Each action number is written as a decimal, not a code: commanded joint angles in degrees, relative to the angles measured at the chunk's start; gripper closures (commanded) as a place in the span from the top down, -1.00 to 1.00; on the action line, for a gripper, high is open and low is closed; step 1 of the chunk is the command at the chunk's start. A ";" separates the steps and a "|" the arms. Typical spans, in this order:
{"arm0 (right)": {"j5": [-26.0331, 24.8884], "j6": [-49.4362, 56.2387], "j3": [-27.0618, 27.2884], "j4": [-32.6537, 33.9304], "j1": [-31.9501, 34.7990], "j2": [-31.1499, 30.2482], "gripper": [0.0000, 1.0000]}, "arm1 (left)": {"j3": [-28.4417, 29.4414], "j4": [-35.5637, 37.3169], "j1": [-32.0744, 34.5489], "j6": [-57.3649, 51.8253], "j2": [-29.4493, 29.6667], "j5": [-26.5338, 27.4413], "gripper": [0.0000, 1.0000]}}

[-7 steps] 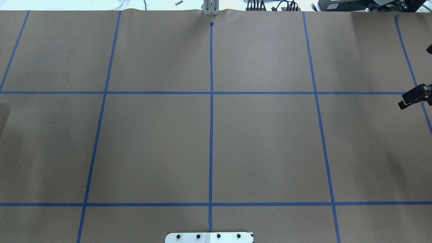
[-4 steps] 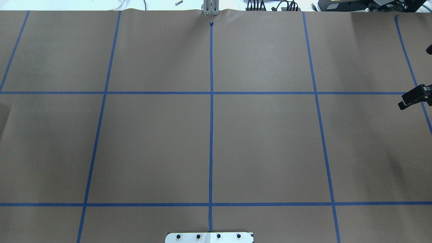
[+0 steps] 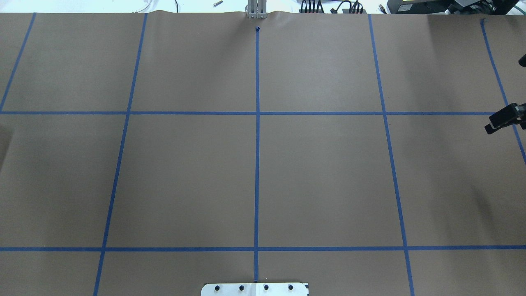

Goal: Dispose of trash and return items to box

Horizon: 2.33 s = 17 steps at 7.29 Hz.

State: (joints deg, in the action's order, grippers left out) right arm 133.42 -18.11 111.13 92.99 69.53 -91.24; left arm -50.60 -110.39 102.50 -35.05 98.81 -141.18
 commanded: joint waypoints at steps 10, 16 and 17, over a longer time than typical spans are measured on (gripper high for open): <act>0.00 0.00 -0.03 0.00 0.00 -0.25 1.00 | 10.61 -0.17 2.71 0.16 4.73 2.32 -1.00; 0.00 0.00 -0.12 0.00 -0.01 0.10 1.00 | 10.00 0.00 2.62 0.86 6.30 1.79 0.96; 0.00 0.00 -0.12 0.00 0.00 0.19 1.00 | 7.30 3.14 2.97 0.95 6.66 0.40 0.96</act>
State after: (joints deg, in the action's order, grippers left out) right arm 133.42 -18.11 111.01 92.99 69.49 -91.18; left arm -41.08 -109.80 105.19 -34.18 104.93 -139.61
